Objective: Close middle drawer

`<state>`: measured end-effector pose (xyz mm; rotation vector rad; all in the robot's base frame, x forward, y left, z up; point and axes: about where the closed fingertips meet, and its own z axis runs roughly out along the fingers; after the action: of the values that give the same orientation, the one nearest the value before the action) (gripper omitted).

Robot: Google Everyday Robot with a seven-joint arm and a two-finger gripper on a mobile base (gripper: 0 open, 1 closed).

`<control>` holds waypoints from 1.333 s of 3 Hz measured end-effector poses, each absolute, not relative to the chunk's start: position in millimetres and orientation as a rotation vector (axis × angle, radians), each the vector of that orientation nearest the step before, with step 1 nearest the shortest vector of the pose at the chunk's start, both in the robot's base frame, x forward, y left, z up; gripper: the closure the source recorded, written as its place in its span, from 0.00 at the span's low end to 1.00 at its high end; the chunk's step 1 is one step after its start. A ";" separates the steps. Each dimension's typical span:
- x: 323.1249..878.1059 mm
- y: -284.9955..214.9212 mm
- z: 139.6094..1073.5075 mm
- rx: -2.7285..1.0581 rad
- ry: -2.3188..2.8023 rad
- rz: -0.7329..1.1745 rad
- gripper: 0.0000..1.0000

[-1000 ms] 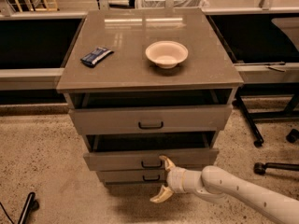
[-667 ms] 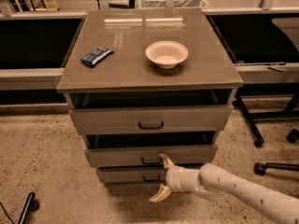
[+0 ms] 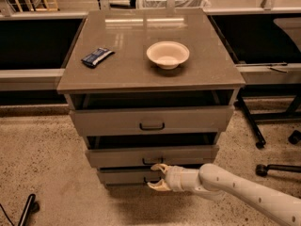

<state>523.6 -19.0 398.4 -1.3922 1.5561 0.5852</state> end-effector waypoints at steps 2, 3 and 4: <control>535.9 -17.4 395.5 -1.375 1.557 0.563 0.12; 547.9 -13.6 392.3 -1.370 1.559 0.546 0.00; 544.8 -10.6 396.2 -1.387 1.535 0.573 0.00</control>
Offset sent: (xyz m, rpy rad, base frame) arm 0.0358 -0.0001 -0.0074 -0.0002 -0.0407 -0.0641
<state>544.8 -10.6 396.2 -1.3869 1.5351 0.5730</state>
